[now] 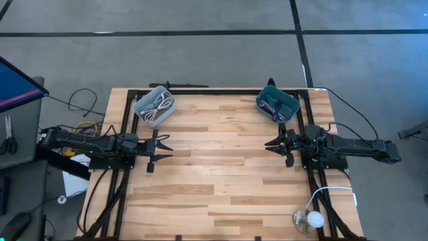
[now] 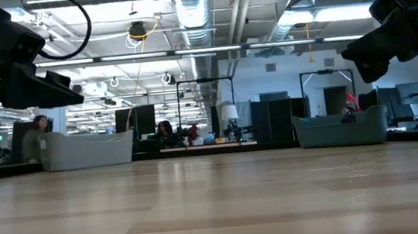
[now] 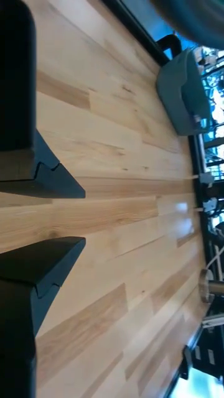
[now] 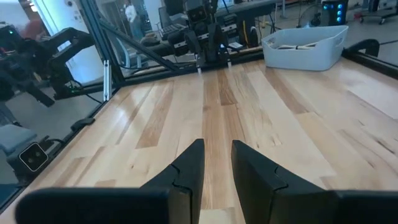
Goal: Pick & Place USB Port
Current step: Return to Home Position
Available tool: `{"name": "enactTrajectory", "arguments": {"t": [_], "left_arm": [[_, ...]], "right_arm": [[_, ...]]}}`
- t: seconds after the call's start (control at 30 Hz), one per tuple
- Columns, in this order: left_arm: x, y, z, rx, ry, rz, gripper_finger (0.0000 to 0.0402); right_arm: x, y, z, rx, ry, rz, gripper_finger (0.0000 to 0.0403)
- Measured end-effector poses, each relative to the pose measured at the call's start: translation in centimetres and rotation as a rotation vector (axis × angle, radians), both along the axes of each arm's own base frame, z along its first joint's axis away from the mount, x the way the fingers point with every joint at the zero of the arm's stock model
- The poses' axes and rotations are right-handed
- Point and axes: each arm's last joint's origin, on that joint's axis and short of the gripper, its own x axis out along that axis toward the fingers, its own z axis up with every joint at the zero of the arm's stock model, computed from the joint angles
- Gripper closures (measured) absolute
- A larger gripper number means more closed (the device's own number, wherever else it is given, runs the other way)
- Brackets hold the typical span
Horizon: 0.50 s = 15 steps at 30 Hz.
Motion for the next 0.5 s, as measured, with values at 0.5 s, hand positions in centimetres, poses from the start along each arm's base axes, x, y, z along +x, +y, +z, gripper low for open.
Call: {"name": "enactTrajectory", "arguments": {"t": [0.5], "left_arm": [[-1.1,0.2,2.7,-0.034,-0.308,0.009,0.0291]], "right_arm": [[0.0,0.0,0.0,0.0,-0.003,0.002,0.0329]]}}
